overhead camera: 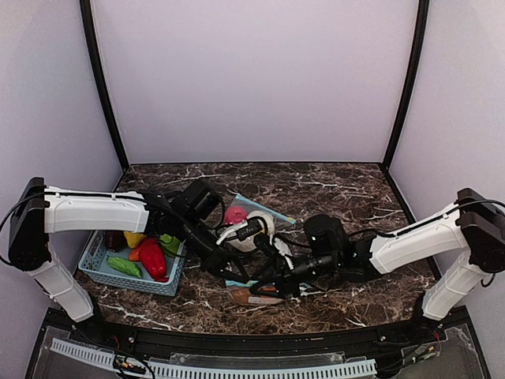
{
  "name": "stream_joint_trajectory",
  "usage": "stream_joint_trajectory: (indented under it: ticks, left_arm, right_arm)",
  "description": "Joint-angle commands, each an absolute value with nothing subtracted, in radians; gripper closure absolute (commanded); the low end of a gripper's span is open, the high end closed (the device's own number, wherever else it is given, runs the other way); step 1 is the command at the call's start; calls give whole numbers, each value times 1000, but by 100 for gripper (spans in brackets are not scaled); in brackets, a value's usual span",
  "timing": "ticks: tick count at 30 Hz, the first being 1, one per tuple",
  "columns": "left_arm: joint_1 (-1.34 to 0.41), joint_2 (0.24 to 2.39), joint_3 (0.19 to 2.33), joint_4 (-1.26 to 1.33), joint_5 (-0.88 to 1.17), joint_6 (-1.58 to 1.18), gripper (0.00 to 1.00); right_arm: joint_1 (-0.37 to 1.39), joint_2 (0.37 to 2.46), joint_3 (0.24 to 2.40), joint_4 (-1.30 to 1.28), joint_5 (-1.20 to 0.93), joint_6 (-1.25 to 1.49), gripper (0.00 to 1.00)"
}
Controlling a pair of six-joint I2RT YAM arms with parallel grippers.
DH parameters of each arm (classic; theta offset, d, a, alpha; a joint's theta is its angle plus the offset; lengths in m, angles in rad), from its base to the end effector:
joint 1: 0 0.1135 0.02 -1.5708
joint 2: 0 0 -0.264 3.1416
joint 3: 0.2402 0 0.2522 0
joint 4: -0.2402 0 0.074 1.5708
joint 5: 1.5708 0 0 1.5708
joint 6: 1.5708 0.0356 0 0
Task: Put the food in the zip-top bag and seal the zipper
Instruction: Pick up the zipper food storage bag from the center of the board, then zip the zipper of the food storage bag.
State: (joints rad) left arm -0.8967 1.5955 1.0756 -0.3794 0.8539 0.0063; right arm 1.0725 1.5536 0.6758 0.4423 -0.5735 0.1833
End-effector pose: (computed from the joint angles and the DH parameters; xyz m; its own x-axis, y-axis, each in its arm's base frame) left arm 0.1847 -0.2742 0.2315 -0.4836 0.6119 -0.6259 0.8091 0.0398 -0.5863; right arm 0.1323 0.2836 0.1835 -0.3756 -0.3699 -0.8497 -0.9199 0.0374 0.3903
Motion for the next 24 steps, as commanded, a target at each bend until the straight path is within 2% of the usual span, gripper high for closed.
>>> stream_joint_trajectory:
  ticks: [1, 7, 11, 14, 24]
  left_arm:
    - [-901, 1602, 1107, -404, 882, 21, 99]
    - [-901, 1605, 1105, -411, 875, 26, 99]
    - [-900, 1604, 1101, -415, 875, 28, 99]
    - [-899, 1603, 1101, -424, 870, 32, 99]
    - [-879, 1579, 1113, -533, 799, 101, 99]
  right_arm:
    - [1085, 1566, 696, 421, -537, 166, 63]
    - [1084, 1573, 697, 430, -539, 193, 82]
    - [1083, 1578, 697, 457, -551, 213, 82]
    - [1085, 1572, 691, 470, -552, 220, 99]
    - [1075, 1493, 619, 446, -503, 242, 100]
